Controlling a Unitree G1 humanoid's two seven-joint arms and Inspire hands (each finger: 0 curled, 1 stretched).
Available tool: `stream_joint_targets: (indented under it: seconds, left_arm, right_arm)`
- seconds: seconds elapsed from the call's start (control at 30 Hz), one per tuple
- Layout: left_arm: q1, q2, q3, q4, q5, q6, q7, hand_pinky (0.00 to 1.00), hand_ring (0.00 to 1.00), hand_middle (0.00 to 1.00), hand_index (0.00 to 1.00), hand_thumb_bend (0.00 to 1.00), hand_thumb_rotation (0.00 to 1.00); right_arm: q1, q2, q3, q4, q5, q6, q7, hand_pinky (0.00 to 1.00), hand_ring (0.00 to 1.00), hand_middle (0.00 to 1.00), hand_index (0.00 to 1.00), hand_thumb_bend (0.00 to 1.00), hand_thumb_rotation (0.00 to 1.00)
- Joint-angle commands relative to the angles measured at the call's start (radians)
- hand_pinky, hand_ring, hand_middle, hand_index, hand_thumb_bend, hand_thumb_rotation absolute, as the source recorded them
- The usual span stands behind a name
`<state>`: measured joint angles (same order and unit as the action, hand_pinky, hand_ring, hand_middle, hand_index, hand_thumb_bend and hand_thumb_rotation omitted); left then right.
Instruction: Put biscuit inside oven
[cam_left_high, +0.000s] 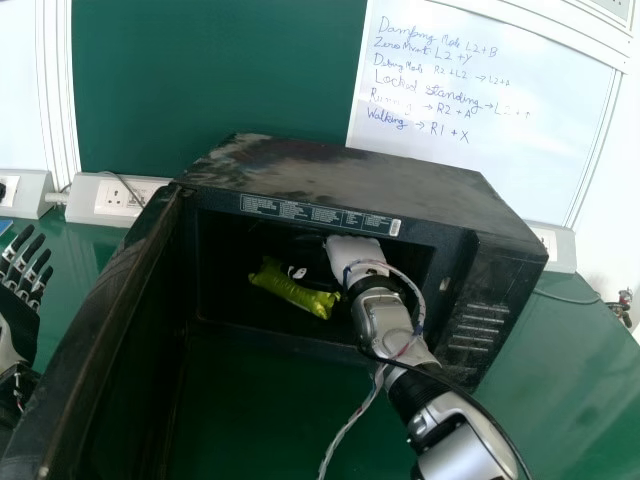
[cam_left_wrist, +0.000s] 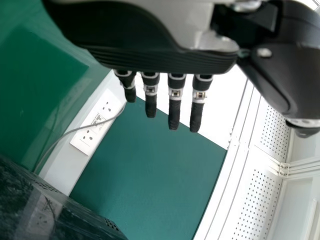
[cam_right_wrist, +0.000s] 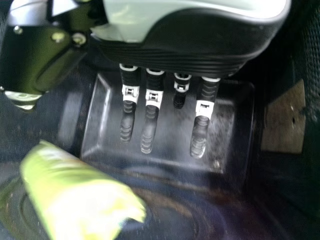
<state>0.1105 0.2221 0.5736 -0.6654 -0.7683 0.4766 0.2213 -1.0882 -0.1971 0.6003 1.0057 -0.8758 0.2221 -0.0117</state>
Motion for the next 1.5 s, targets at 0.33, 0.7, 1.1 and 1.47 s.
stream_joint_targets:
  seconds: [0.33, 0.7, 1.1, 1.47]
  left_arm:
    - [0.003, 0.005, 0.012, 0.017, -0.005, -0.031, -0.027, 1.00, 0.97, 0.91, 0.85, 0.26, 0.68]
    - [0.004, 0.007, 0.012, 0.025, 0.008, -0.032, -0.026, 1.00, 0.97, 0.91, 0.86, 0.28, 0.65]
    - [-0.002, 0.007, 0.014, 0.040, 0.007, -0.042, -0.039, 1.00, 0.96, 0.90, 0.85, 0.30, 0.61]
    - [-0.001, 0.010, 0.011, 0.044, 0.020, -0.047, -0.042, 1.00, 0.93, 0.88, 0.85, 0.30, 0.63]
  right_arm:
    - [-0.024, -0.018, 0.024, -0.097, -0.016, 0.072, 0.161, 0.48, 0.63, 0.65, 0.71, 1.00, 0.71]
    - [0.096, -0.071, -0.016, -0.361, -0.004, 0.149, 0.242, 0.65, 0.73, 0.72, 0.66, 0.98, 0.68]
    - [0.185, -0.118, -0.011, -0.529, -0.048, 0.222, 0.332, 0.55, 0.67, 0.74, 0.76, 0.96, 0.64]
    - [0.253, -0.145, -0.025, -0.666, -0.074, 0.251, 0.374, 0.57, 0.69, 0.74, 0.77, 0.95, 0.62]
